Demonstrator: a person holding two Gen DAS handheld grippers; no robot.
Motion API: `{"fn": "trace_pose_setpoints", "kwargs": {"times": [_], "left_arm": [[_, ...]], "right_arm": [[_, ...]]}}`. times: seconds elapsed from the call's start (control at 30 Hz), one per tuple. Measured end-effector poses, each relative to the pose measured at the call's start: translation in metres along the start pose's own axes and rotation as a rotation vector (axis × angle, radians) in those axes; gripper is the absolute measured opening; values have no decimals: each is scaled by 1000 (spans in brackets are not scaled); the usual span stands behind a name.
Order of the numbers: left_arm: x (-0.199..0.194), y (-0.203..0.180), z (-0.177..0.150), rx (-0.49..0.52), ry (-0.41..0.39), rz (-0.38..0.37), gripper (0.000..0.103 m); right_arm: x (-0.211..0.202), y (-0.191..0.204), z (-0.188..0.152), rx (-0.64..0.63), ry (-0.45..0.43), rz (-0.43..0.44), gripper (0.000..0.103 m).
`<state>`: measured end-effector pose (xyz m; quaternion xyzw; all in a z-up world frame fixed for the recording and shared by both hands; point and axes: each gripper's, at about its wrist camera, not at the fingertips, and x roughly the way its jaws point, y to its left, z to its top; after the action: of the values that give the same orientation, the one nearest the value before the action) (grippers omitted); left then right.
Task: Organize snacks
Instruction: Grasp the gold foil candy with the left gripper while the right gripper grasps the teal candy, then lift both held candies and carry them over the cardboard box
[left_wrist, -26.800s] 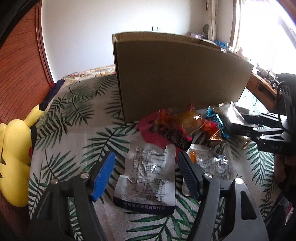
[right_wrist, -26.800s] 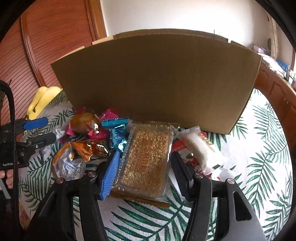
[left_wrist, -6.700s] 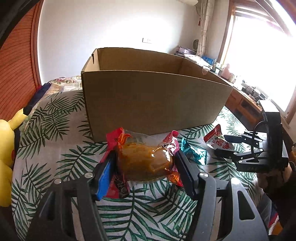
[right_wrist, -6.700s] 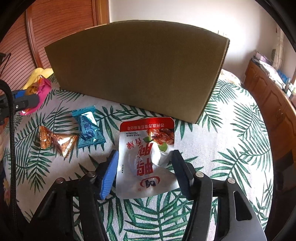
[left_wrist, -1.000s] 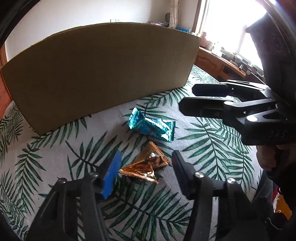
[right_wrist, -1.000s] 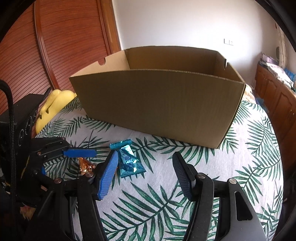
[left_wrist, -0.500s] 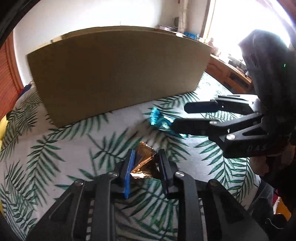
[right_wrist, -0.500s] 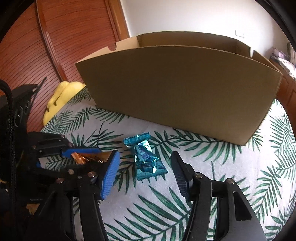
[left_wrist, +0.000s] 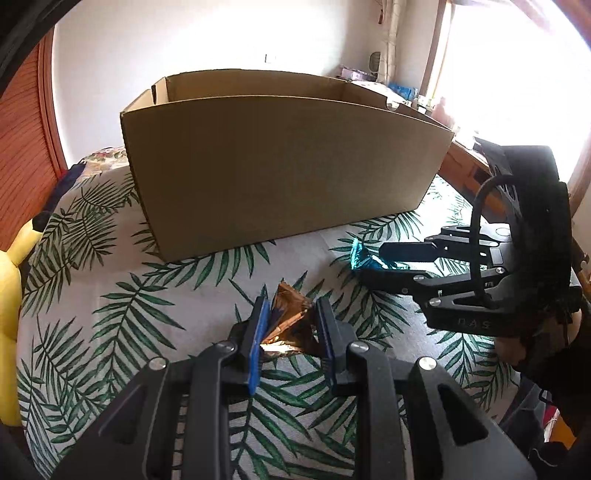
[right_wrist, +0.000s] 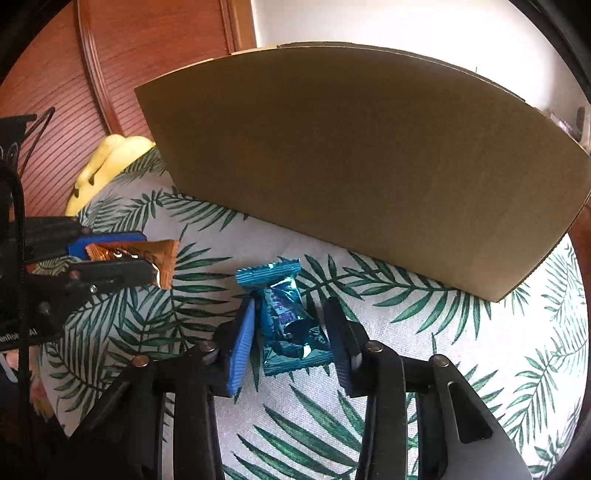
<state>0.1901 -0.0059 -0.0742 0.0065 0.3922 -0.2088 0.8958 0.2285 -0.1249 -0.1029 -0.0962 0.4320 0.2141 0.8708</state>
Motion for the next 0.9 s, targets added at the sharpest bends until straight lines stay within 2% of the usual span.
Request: {"fn": "trace_pose_setpoints", "kwargs": {"times": [0.1,0.13,0.2,0.5,0.9], "left_arm": [[6,-5,2,-3,-3,0,24],[7,-6,2,-3,-5,1,24],[6,-6,3,-3,-10,0,24],[-3,-17,12,-2,-42,-3,24],[-3,-34,36,3,-104,-36,24]], "right_arm": [[-1,1,-1,-16,-2,-12,27],[-2,2,-2,-23,-5,-14,22],[-5,1,-4,-23,-13,-24,20],[-20,-9,-11,23,-47,-16,20],[-66,-35,-21,81,-124,-53,20]]}}
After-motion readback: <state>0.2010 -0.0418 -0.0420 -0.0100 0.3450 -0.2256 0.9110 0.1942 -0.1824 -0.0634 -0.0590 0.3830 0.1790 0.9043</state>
